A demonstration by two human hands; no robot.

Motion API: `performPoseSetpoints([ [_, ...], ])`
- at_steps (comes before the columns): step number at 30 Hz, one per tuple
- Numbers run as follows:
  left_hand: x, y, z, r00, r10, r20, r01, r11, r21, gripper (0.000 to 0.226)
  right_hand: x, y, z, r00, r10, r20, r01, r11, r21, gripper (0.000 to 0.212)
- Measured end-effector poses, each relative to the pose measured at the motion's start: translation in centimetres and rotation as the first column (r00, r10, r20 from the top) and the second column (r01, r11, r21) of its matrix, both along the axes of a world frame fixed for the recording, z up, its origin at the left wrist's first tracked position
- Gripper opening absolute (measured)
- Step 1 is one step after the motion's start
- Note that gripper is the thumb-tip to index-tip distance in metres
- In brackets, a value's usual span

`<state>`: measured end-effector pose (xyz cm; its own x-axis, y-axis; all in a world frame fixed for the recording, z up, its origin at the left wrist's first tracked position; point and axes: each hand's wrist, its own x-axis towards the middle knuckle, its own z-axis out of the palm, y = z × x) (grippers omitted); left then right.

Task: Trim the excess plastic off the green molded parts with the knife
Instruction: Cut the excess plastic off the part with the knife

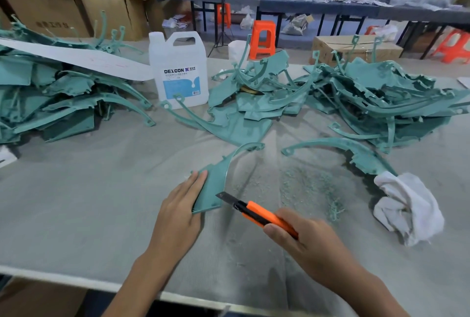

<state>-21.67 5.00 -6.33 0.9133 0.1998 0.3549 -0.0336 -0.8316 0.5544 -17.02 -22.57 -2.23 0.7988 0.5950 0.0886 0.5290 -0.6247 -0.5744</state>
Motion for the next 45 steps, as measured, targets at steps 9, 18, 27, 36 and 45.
performPoseSetpoints([
  [9, -0.4, 0.0, -0.6, 0.999, -0.045, -0.010, 0.045, 0.999, 0.022, 0.072, 5.2, 1.7, 2.0, 0.985, -0.082, 0.149, 0.102, 0.986, -0.131, 0.050],
  [18, -0.4, 0.1, -0.8, 0.999, -0.038, -0.032, 0.039, 0.999, 0.035, 0.077, 15.3, 2.0, 1.5, 0.967, -0.221, 0.124, 0.252, 0.887, -0.387, 0.052],
  [27, -0.5, 0.1, -0.7, 0.999, -0.036, 0.004, 0.036, 0.999, -0.026, 0.073, 13.2, 1.7, 0.5, 0.902, -0.412, 0.131, 0.429, 0.891, -0.152, 0.055],
  [36, -0.1, 0.7, -1.4, 0.997, 0.033, 0.071, -0.011, 0.957, -0.291, 0.066, -1.3, 5.4, -1.9, 0.995, -0.063, -0.072, 0.078, 0.970, 0.232, 0.049],
  [45, -0.1, 0.8, -1.4, 0.997, 0.044, 0.068, -0.017, 0.937, -0.350, 0.053, 6.3, 7.5, -0.1, 0.968, -0.216, 0.129, 0.211, 0.976, 0.051, 0.056],
])
